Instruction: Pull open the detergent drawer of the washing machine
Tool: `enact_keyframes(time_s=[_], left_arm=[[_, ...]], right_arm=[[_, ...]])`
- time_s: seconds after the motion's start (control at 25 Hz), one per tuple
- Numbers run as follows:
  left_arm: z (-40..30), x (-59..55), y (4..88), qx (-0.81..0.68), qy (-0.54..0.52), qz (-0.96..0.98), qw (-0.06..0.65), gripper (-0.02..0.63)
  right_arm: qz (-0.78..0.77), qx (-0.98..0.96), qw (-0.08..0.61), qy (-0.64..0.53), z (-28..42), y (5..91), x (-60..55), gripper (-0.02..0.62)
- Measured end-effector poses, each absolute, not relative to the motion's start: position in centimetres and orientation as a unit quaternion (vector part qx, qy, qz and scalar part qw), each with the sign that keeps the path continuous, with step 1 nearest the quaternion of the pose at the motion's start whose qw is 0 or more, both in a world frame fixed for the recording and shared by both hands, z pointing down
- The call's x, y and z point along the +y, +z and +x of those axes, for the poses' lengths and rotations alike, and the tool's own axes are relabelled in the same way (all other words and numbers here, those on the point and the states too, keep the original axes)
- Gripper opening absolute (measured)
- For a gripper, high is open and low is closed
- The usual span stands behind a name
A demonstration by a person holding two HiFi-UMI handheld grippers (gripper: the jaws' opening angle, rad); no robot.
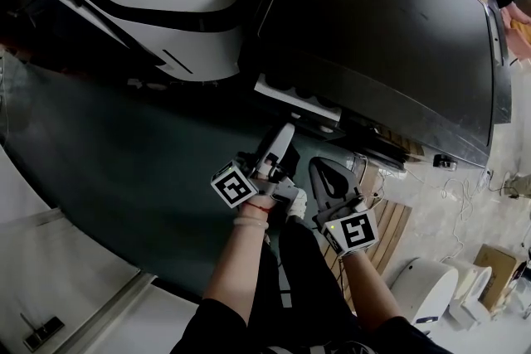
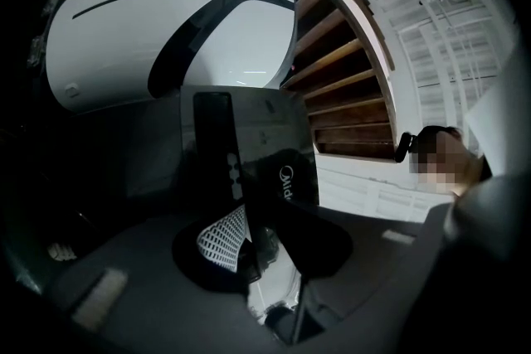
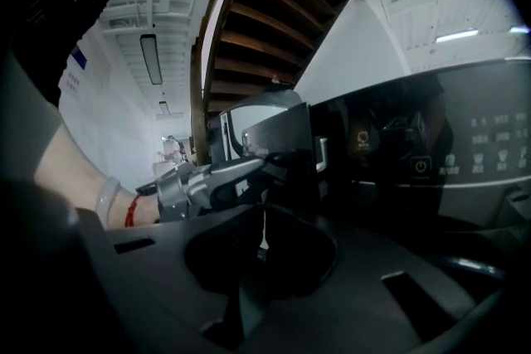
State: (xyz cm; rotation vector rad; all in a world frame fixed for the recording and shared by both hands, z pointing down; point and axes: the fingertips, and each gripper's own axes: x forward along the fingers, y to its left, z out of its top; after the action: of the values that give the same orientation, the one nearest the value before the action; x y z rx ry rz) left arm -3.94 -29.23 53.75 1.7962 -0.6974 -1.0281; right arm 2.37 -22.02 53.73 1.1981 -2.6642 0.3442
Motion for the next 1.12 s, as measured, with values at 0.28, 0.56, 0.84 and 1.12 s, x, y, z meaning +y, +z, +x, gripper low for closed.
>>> enact_keyframes(time_s=[0.28,0.56,0.84,1.12], left_arm=[[-4.2,-27.4,53.6,-0.284,-0.415,0.728,0.466,0.117],[-4.7,-25.4,53.4,-0.277,-0.428,0.723,0.465,0.117],[-4.8,-23.5,53.0,-0.271,-0.432,0.723,0.466,0.117],[-5.4,-21.7,52.9,-0.273,-0.433,0.724,0.464,0.117]], right_arm=[[0.408,-0.903,0.090,0.105,2.3,53.3,-20.4,0.015],[0.416,-0.896,0.092,0.122,2.2,53.3,-18.3,0.015],[0.419,-0.897,0.088,0.107,2.4,53.0,-16.6,0.015],[0.418,-0.899,0.080,0.103,2.0,52.8,-15.0,0.015]])
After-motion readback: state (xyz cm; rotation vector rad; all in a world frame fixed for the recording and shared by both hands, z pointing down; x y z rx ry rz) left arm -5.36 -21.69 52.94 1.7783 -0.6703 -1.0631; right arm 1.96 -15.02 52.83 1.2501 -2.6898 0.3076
